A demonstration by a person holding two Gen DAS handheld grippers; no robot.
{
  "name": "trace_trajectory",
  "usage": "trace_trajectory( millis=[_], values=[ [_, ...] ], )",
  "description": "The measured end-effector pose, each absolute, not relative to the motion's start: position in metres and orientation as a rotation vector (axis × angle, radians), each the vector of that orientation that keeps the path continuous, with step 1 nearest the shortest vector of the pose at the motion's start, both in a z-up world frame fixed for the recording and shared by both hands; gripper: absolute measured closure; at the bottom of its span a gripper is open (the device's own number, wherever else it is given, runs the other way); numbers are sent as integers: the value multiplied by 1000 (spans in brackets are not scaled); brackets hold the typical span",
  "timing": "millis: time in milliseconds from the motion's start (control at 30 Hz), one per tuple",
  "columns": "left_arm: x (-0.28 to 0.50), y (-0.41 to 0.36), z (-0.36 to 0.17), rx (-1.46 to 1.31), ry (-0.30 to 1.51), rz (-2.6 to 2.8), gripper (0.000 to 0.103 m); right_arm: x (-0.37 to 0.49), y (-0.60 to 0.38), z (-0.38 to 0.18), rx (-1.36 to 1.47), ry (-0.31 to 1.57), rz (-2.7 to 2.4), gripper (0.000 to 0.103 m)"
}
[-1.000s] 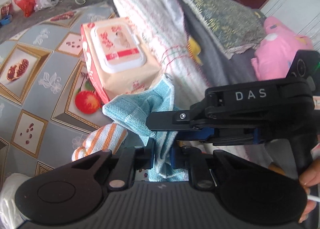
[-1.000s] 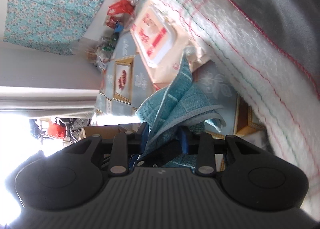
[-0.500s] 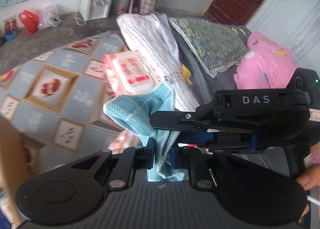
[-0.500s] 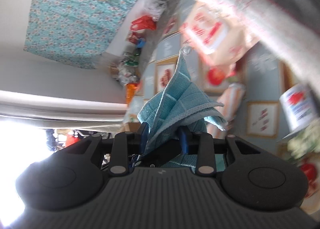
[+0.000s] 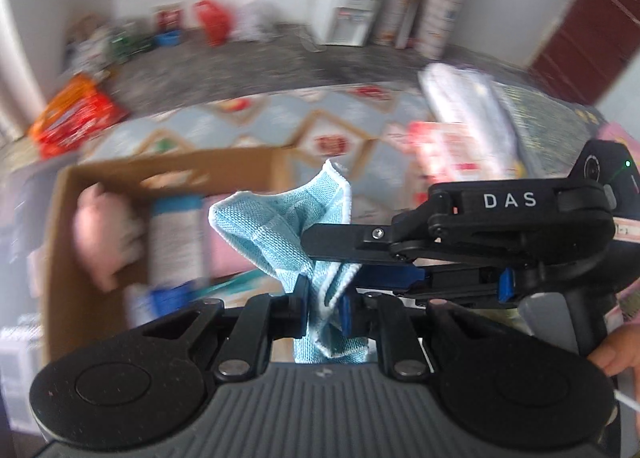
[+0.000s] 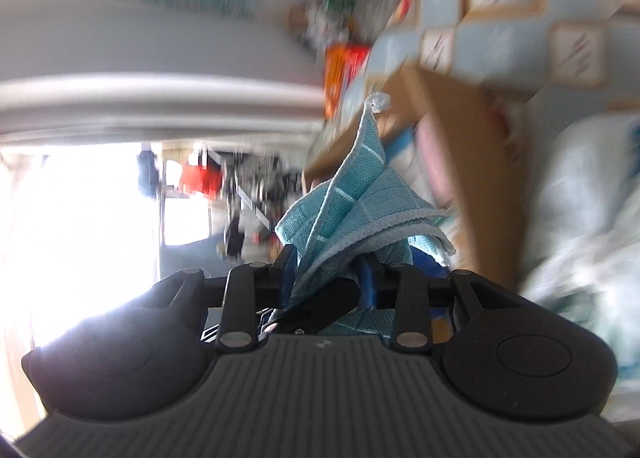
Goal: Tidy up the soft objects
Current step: 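Lift and carry the light blue towel with both tools over the box, then lower the towel beside the plush toy and open both tools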
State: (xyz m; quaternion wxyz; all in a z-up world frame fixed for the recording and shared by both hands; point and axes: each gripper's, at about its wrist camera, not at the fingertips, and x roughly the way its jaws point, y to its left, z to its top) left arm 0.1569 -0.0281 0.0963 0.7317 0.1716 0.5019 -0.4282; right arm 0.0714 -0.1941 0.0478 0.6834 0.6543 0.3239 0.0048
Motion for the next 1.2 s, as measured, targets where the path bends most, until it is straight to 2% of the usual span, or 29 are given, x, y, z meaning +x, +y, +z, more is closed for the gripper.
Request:
trace_trajectory(
  millis=[200, 367, 667, 800, 900, 967, 1033, 1167, 1200],
  values=[
    [207, 28, 73, 448, 1078, -799, 87, 154, -140, 13, 1455, 843, 106, 71],
    [234, 45, 40, 563, 1058, -720, 87, 205, -108, -23, 1429, 931, 125, 71],
    [246, 57, -13, 741, 1083, -686, 86, 230, -70, -79, 1444, 1066, 83, 71],
    [253, 59, -21, 729, 1136, -673, 78, 233, -63, -92, 1445, 1096, 60, 71],
    [256, 63, -20, 714, 1139, -671, 61, 239, -60, -96, 1429, 1120, 53, 72],
    [254, 66, -16, 719, 1125, -669, 57, 242, -58, -97, 1417, 1139, 59, 72],
    [253, 68, -16, 720, 1125, -661, 48, 245, -60, -93, 1404, 1152, 76, 70],
    [253, 72, -9, 685, 1130, -679, 46, 248, -68, -80, 1393, 1136, 91, 47],
    [252, 72, -6, 678, 1130, -684, 46, 249, -69, -75, 1386, 1124, 92, 45]
  ],
)
